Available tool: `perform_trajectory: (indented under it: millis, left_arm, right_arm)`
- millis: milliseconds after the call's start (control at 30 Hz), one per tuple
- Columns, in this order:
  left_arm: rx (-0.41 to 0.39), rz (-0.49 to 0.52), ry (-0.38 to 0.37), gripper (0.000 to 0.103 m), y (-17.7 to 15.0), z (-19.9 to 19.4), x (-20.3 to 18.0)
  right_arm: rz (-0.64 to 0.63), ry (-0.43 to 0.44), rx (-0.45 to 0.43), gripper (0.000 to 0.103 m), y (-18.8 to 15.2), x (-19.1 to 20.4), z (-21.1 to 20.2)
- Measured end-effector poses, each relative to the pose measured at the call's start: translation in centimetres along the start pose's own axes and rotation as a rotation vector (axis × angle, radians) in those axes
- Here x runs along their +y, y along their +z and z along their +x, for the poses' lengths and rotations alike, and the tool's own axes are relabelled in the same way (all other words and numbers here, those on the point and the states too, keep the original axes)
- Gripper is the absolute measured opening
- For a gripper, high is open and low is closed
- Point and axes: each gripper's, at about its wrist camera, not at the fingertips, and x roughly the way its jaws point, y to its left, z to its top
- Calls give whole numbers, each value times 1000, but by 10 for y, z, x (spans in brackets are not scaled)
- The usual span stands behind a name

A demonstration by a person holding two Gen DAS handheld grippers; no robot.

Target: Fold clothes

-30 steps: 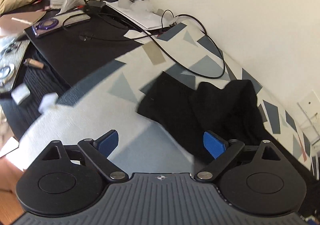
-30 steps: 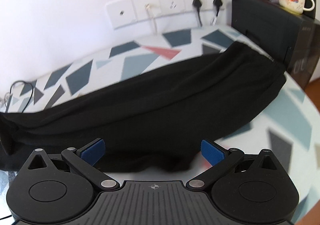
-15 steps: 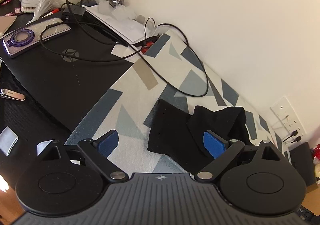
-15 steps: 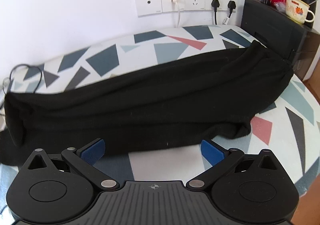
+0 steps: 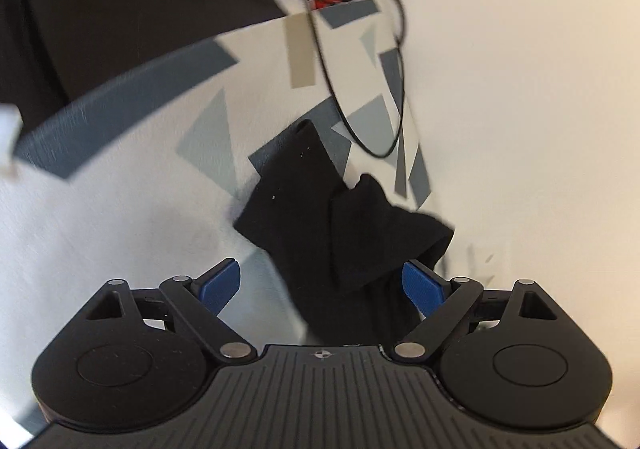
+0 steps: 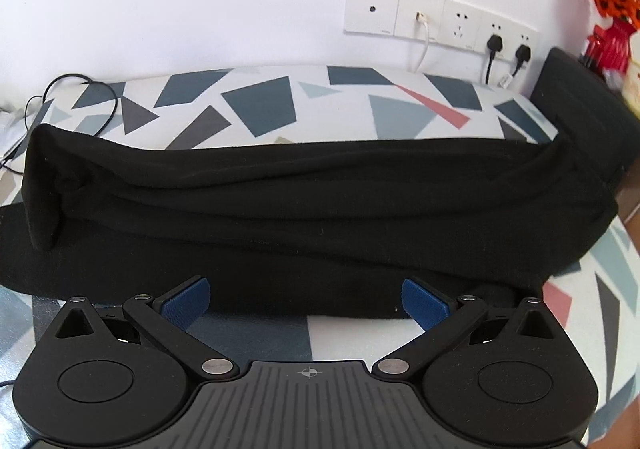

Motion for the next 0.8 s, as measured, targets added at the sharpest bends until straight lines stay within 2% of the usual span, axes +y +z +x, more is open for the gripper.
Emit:
perform_trajectory:
  millis: [67, 167, 200, 233, 267, 300, 400, 500, 600, 633, 667, 733, 800]
  left_arm:
    - [-16, -68, 5, 83, 4, 10, 4]
    - [-58, -55, 50, 80, 6, 20, 0]
    - [-78, -41, 58, 75, 5, 20, -3]
    - [-98, -17, 88, 50, 6, 22, -7]
    - [-118, 8, 118, 15, 6, 23, -10]
    - [-136, 28, 147, 5, 7, 24, -13]
    - [-161, 17, 188, 6, 9, 24, -12]
    - [-160, 65, 243, 8, 7, 22, -17]
    - [-183, 160, 342, 30, 2, 18, -35]
    - [-200, 202, 357, 46, -1, 15, -42]
    - [-213, 264, 359, 55, -5, 13, -52]
    - [-210, 431, 365, 55, -13, 13, -75]
    - [-165, 626, 364, 59, -29, 21, -98]
  right_arm:
    - [21, 9, 4, 102, 0, -6, 0]
    - [37, 9, 7, 102, -1, -16, -1]
    - [39, 2, 8, 102, -2, -20, 0]
    - [47, -4, 9, 102, -3, -24, 0]
    - [56, -9, 12, 102, -4, -28, 1]
    - [68, -11, 15, 102, -5, -33, 2]
    - [85, -10, 15, 102, -5, -42, 6]
    - [82, -3, 4, 102, -6, -47, 11]
    - [47, 17, -21, 102, -5, -46, 16]
    - [26, 28, -34, 102, -4, -44, 18]
    - [3, 40, -47, 99, -3, -42, 19]
    - [-43, 71, -64, 94, 2, -36, 25]
    - [-90, 103, -79, 89, 7, -29, 31]
